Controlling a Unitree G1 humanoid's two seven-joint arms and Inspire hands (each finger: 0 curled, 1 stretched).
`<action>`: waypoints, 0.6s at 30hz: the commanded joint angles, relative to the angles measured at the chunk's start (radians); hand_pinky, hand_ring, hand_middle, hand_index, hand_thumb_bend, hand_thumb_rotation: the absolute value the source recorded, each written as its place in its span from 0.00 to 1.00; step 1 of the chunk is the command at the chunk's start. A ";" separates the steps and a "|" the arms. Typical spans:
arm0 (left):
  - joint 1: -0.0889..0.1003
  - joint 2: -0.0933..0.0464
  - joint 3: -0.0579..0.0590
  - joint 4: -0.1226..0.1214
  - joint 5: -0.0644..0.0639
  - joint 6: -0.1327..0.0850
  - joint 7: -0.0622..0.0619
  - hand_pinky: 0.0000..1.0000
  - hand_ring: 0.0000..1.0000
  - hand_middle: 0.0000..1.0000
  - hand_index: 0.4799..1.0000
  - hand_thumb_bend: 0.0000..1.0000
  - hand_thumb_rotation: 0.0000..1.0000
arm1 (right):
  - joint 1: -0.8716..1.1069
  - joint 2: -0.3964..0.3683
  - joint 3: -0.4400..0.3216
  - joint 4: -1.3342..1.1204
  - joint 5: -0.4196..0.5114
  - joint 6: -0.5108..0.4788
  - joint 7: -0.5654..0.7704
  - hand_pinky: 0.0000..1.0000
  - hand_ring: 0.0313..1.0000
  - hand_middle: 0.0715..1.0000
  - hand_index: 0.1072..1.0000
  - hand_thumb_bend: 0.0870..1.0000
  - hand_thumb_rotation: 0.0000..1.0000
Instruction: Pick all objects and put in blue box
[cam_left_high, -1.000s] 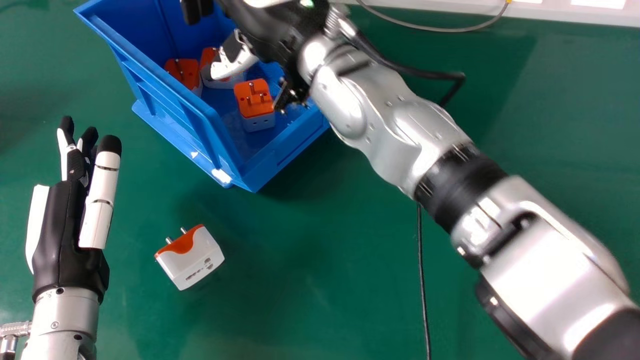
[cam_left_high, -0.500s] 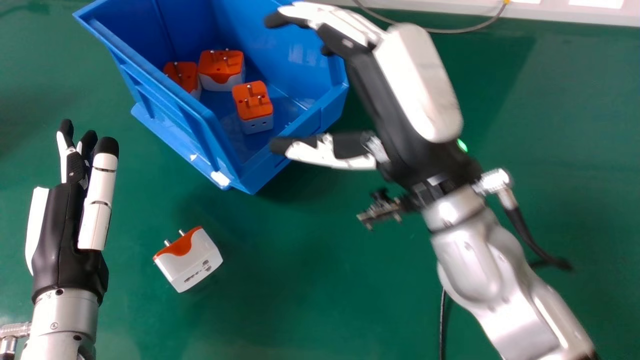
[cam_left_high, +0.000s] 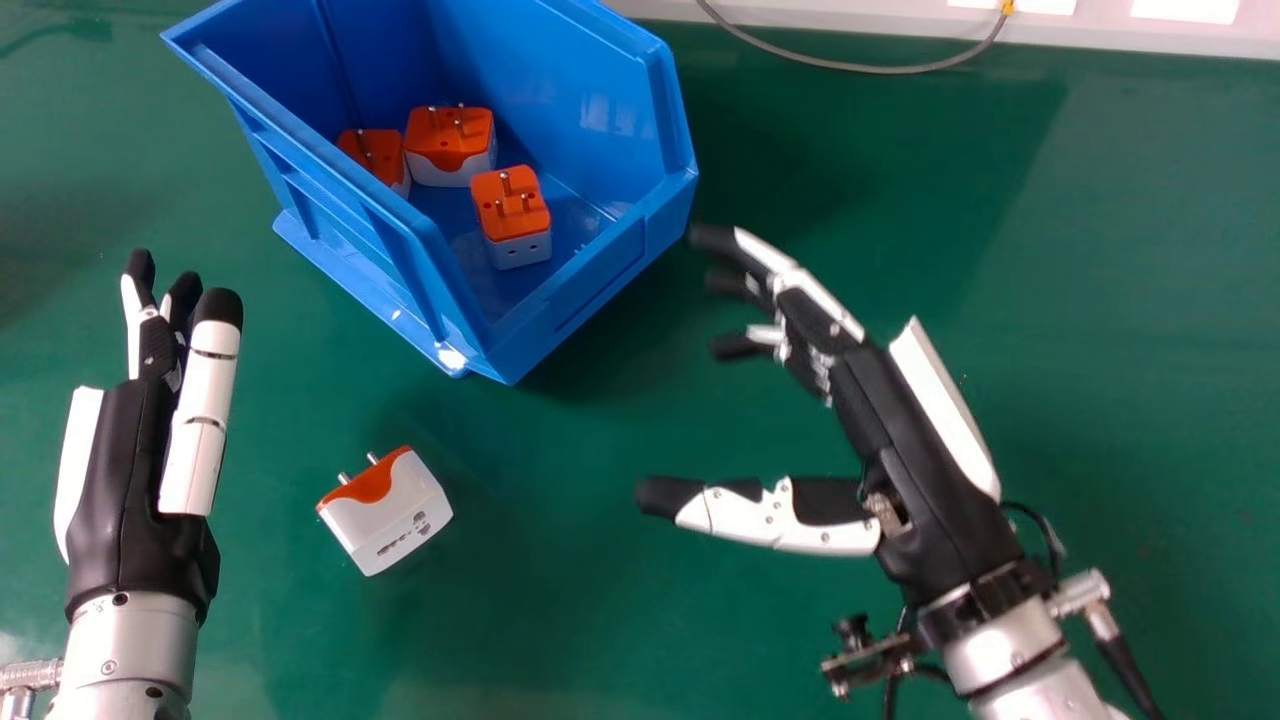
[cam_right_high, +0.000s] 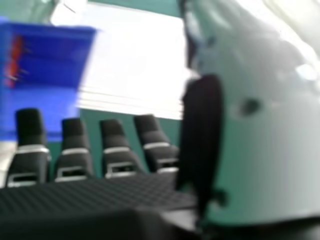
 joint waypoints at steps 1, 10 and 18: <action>0.002 0.000 0.007 -0.005 0.000 -0.030 0.005 1.00 1.00 1.00 1.00 0.53 0.92 | 0.013 0.003 -0.013 -0.069 0.030 0.043 0.035 0.93 0.97 0.98 0.97 0.46 0.83; 0.024 -0.001 0.007 -0.018 0.007 -0.040 0.013 1.00 1.00 1.00 1.00 0.54 0.92 | 0.045 0.005 -0.036 -0.149 0.194 0.198 0.203 0.99 0.99 1.00 0.99 0.69 0.97; 0.045 -0.007 0.011 -0.033 -0.010 -0.044 0.008 1.00 1.00 1.00 1.00 0.53 0.92 | 0.075 0.000 -0.051 -0.186 0.201 0.252 0.249 1.00 1.00 1.00 1.00 0.71 0.99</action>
